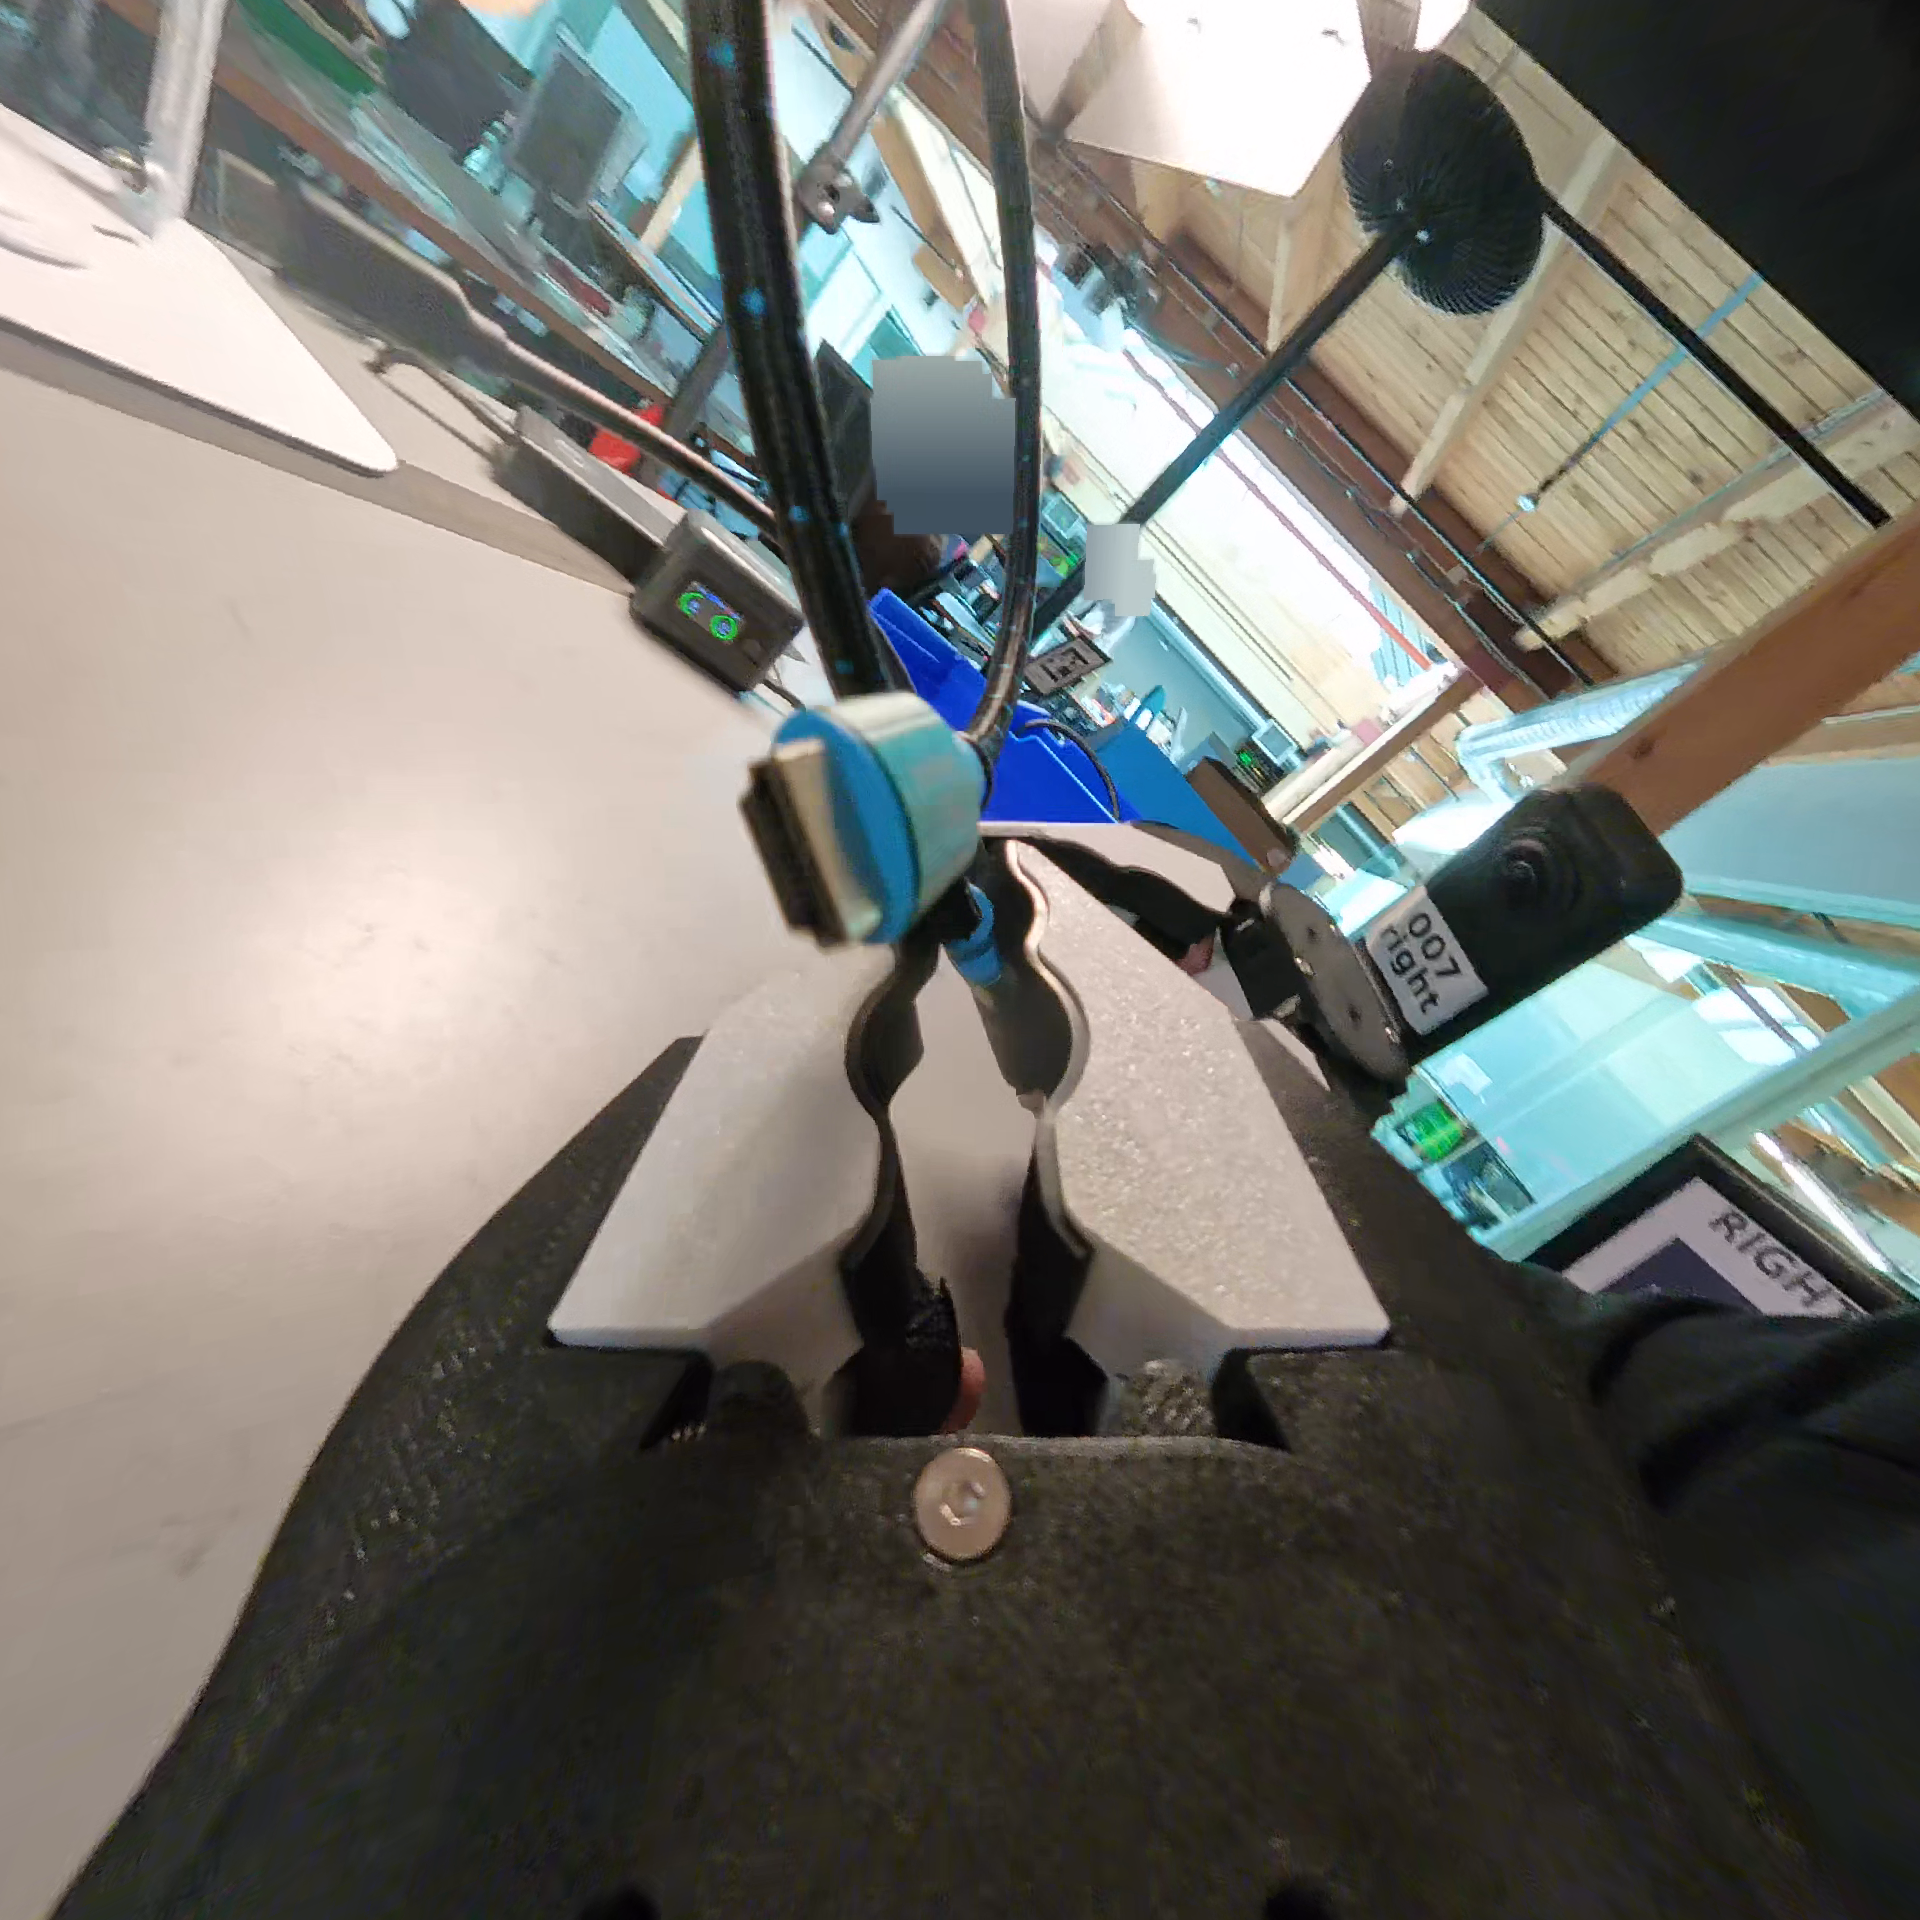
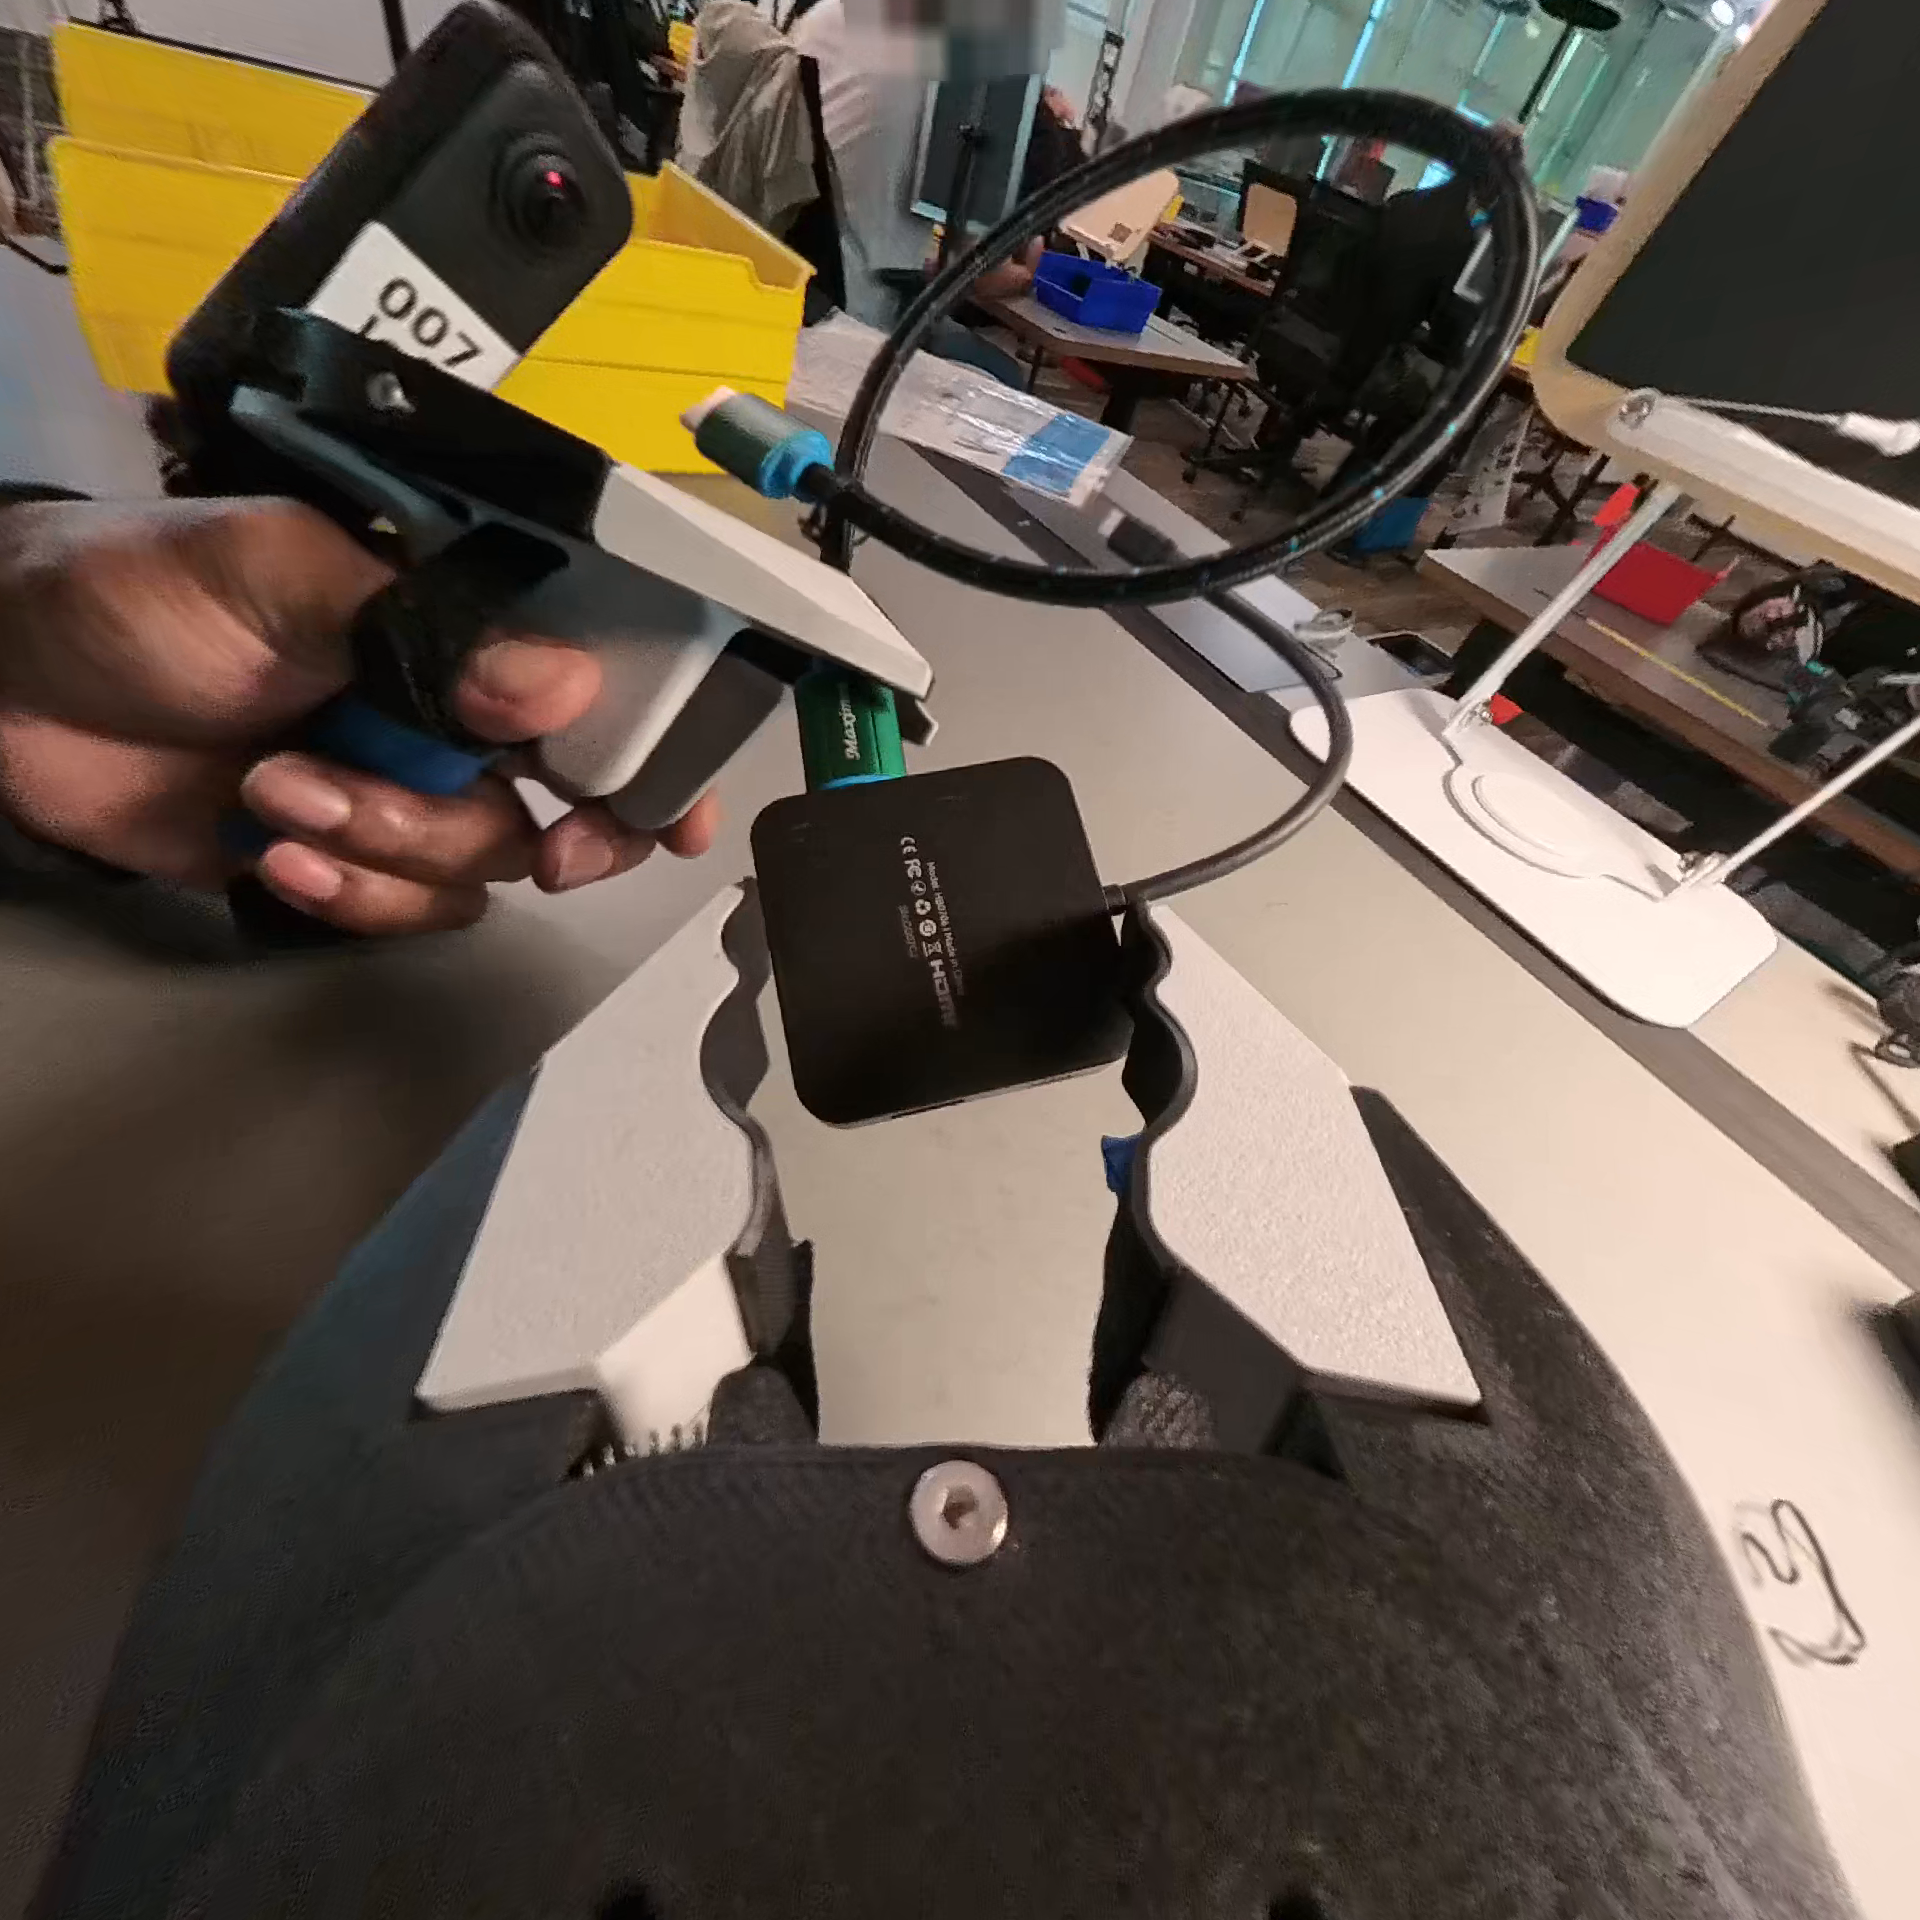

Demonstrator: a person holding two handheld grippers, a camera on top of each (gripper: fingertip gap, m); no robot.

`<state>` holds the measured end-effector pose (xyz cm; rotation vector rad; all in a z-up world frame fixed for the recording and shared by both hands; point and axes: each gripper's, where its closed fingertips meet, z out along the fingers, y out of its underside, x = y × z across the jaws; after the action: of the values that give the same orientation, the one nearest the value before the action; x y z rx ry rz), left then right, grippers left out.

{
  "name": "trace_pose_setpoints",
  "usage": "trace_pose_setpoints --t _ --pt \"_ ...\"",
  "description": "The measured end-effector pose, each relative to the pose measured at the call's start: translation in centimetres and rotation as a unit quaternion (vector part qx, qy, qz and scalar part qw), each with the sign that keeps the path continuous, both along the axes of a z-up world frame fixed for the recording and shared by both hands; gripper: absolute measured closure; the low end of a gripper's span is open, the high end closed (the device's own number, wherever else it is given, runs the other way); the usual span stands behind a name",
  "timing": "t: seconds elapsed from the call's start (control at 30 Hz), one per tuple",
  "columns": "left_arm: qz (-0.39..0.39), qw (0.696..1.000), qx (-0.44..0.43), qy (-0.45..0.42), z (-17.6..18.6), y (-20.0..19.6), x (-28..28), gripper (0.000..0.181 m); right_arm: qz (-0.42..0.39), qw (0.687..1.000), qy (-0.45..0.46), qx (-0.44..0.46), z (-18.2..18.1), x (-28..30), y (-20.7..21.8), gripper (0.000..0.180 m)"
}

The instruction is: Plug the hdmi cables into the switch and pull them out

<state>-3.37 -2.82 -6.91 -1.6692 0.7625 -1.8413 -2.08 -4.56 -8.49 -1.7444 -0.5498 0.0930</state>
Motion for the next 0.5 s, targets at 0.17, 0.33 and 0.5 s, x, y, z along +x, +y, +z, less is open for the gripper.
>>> trace_pose_setpoints --t 0.17,0.33,0.5 --pt "0.043 0.999 0.012 0.000 -0.2 0.8 -0.1 0.166 -0.018 0.999 0.023 -0.012 -0.2 -0.3 0.4 0.111" --pt "0.026 0.999 -0.008 -0.026 0.6 0.7 0.1 0.167 -0.025 0.999 0.025 -0.002 0.5 0.1 0.4 0.110" --pt "0.020 0.999 0.012 -0.038 0.9 -0.4 0.3 0.165 -0.047 0.998 0.030 0.010 1.4 0.3 0.3 0.110"
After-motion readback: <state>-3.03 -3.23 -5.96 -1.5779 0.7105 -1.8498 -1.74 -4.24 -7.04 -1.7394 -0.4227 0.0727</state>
